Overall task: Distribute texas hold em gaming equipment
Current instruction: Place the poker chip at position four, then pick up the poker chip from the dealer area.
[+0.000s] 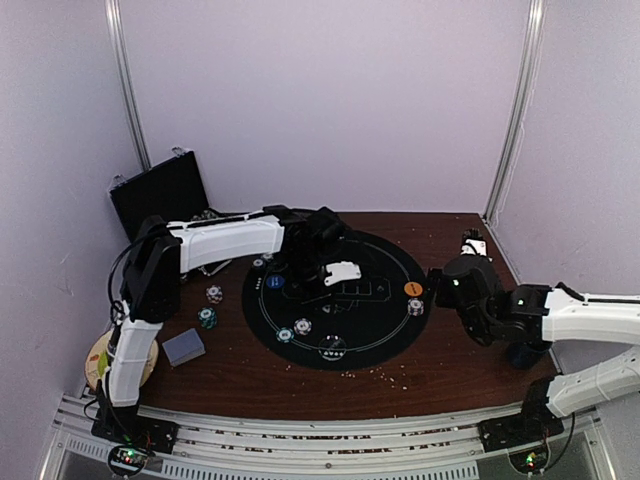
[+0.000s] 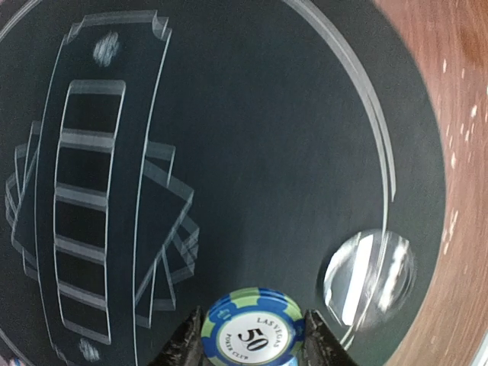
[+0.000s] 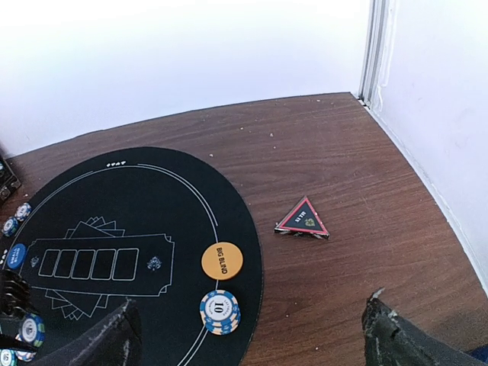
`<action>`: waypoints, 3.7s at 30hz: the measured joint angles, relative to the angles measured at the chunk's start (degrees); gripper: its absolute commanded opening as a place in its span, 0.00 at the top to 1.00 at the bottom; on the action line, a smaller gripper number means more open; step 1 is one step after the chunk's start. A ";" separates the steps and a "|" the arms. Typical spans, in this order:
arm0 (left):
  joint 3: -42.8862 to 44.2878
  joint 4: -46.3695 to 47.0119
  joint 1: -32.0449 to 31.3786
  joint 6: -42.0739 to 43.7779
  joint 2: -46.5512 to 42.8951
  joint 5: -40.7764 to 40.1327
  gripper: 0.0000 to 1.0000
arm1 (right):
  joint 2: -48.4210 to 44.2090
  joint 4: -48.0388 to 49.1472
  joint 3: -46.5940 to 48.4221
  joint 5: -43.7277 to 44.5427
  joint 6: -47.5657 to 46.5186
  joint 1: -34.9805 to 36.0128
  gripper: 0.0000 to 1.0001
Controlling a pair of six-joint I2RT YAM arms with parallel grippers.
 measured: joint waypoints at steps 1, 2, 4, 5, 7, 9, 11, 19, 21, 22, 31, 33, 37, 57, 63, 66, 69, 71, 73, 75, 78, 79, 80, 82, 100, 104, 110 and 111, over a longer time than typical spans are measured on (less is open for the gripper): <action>1.79 -0.09 -0.70 -0.33 1.25 0.11 0.65 | -0.13 0.07 -0.13 0.00 0.02 0.00 0.00; 3.58 -0.28 -1.29 -0.55 2.38 0.22 0.65 | -0.20 0.09 -0.22 0.00 0.02 0.00 0.00; 7.08 -0.48 -2.43 -0.90 4.72 0.24 0.65 | -0.22 0.09 -0.28 -0.02 0.13 0.00 0.00; 8.46 -0.59 -2.93 -0.96 5.75 0.22 0.65 | -0.22 0.09 -0.28 -0.02 0.22 0.00 0.00; 10.91 -0.87 -3.74 -1.18 7.74 0.17 0.65 | -0.33 0.09 -0.33 -0.02 0.39 0.00 0.00; 12.52 -0.94 -4.44 -1.42 9.64 0.15 0.65 | -0.85 0.09 -0.50 -0.02 0.61 0.00 0.00; 13.14 -1.14 -5.01 -1.55 11.23 0.11 0.65 | -1.73 0.15 -0.79 -0.02 0.85 0.00 0.00; 13.51 -1.66 -5.29 -1.62 13.66 0.17 0.41 | -4.87 0.59 -1.68 -0.02 0.98 0.00 0.00; 13.51 -1.68 -5.29 -1.62 13.70 0.17 0.26 | -4.83 0.76 -1.68 -0.04 0.96 0.00 0.00; 13.51 -1.70 -5.29 -1.99 13.70 0.13 0.19 | -4.74 0.81 -1.68 -0.04 0.92 0.00 0.00; 12.98 -0.59 -4.81 -2.05 11.98 -2.99 0.02 | -1.40 1.05 -1.62 -0.57 0.24 0.00 0.00; 12.92 -0.55 -4.17 -2.05 10.27 -3.50 0.02 | -1.46 1.16 -1.62 -1.27 -0.59 0.00 0.00; 11.02 -0.09 -1.84 -2.05 3.32 -3.32 0.02 | -1.22 1.20 -0.87 -4.61 -2.82 0.00 0.00; -25.75 11.04 18.25 -2.89 -21.86 9.97 0.02 | 43.43 -14.75 37.29 -26.71 -11.74 1.84 0.00; -30.84 17.25 20.44 -9.46 -24.65 5.92 0.02 | 50.14 -19.17 43.30 -31.78 -12.74 1.99 0.02; -31.67 20.28 20.55 -11.82 -25.64 4.24 0.02 | 51.47 -21.07 46.05 -34.03 -12.83 1.99 0.03; -32.92 22.69 20.55 -13.27 -26.32 3.26 0.02 | 51.63 -23.34 47.78 -35.30 -12.79 1.99 0.03; -33.99 23.82 20.55 -13.88 -26.67 2.71 0.02 | 51.67 -24.33 48.30 -35.80 -12.81 1.99 0.03; -34.84 24.17 20.55 -14.47 -27.02 2.16 0.02 | 51.82 -25.44 48.43 -36.46 -12.81 1.99 0.04; -35.47 24.52 20.55 -14.95 -27.52 1.73 0.02 | 52.17 -26.36 48.43 -36.63 -12.81 1.99 0.05; -36.48 25.77 20.55 -15.61 -29.18 0.83 0.02 | 53.20 -27.08 48.43 -36.83 -12.76 1.99 0.07; -36.81 26.21 20.55 -15.82 -29.86 0.57 0.02 | 53.64 -27.17 48.41 -36.96 -12.74 1.99 0.07; -36.94 26.53 20.55 -16.00 -30.32 0.37 0.02 | 54.07 -27.23 48.41 -37.03 -12.72 1.99 0.07; -36.98 27.21 20.55 -16.39 -30.82 0.24 0.02 | 54.75 -27.23 48.37 -37.31 -12.72 1.99 0.08; -36.98 28.15 20.55 -17.51 -30.47 0.28 0.02 | 55.04 -25.64 47.01 -38.27 -12.17 0.96 0.12; -36.98 28.15 20.55 -17.51 -30.45 0.31 0.02 | 55.04 -25.20 46.73 -38.80 -12.04 0.92 0.13; -36.98 28.15 20.55 -17.51 -30.42 0.33 0.02 | 55.04 -23.89 46.03 -39.15 -11.32 0.92 0.16; -36.98 28.15 20.55 -17.51 -30.42 0.33 0.02 | 55.04 -23.67 45.64 -39.23 -11.02 0.92 0.17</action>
